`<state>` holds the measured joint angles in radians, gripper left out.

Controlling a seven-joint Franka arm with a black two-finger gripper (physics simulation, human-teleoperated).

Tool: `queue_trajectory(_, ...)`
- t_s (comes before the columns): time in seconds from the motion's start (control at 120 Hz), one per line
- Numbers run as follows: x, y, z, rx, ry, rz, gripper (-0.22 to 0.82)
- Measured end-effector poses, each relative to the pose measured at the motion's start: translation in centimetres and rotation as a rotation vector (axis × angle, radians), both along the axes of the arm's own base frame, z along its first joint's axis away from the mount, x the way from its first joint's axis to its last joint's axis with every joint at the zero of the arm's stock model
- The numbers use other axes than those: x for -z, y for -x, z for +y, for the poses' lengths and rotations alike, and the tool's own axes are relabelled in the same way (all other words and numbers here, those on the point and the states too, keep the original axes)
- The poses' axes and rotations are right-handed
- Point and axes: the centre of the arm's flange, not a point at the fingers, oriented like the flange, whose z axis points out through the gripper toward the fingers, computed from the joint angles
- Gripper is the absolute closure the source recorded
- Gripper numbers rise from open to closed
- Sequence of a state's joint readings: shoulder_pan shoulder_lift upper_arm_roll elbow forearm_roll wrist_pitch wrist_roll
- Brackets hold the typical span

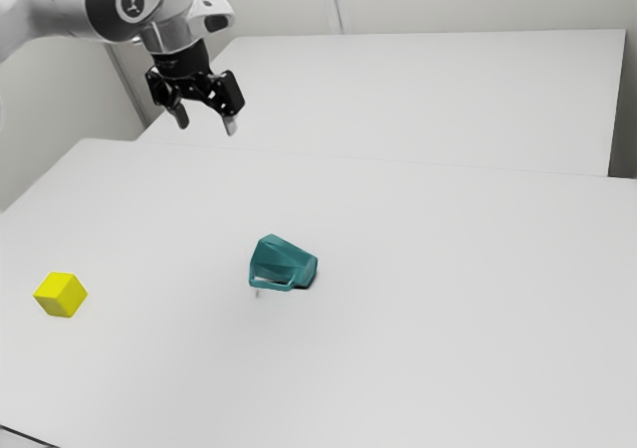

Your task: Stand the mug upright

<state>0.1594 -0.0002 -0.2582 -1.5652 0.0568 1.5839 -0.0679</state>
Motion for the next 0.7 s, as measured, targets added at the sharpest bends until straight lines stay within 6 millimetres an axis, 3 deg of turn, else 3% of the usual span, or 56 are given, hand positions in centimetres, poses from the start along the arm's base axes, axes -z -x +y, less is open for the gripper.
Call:
queue_trajectory(0.367, -0.3, 0.7, -1.9, 0.022, -0.003, 0.004, 0.00)
queue_trajectory(0.467, 2.0, 0.8, -2.2, 0.016, 0.027, 0.055, 0.00)
queue_trajectory(0.583, 6.0, 1.6, -2.1, -0.001, 0.067, 0.138, 0.00)
queue_trajectory(0.7, 9.2, 2.5, -0.7, -0.050, 0.146, 0.190, 0.00)
